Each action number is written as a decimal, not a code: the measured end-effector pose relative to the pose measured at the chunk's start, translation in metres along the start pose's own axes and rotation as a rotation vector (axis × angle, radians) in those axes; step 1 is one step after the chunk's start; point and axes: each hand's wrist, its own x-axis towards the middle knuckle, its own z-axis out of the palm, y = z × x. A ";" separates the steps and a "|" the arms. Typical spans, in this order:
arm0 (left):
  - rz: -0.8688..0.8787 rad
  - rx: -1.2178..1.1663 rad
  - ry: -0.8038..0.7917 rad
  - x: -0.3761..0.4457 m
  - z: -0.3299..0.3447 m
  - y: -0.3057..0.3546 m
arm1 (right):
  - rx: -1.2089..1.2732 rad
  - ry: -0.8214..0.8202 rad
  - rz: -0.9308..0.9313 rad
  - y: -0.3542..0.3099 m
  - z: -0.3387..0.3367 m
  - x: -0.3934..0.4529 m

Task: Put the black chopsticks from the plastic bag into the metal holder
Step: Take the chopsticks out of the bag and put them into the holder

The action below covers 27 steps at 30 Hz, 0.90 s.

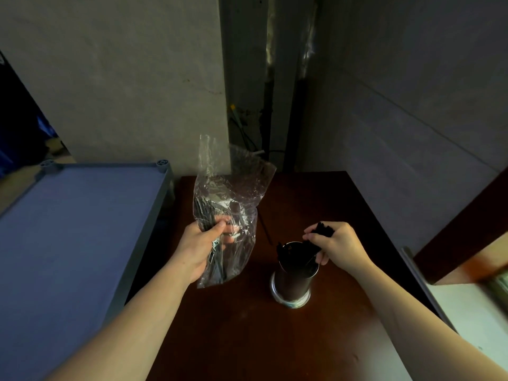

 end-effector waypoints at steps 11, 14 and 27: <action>-0.016 0.015 0.016 -0.001 0.000 0.001 | 0.030 -0.086 0.174 0.029 0.025 0.005; -0.022 0.019 0.021 -0.001 -0.002 0.002 | 0.030 -0.114 0.215 0.032 0.025 0.004; -0.023 0.022 0.004 0.000 0.004 0.005 | 0.027 0.001 0.102 0.014 0.002 -0.005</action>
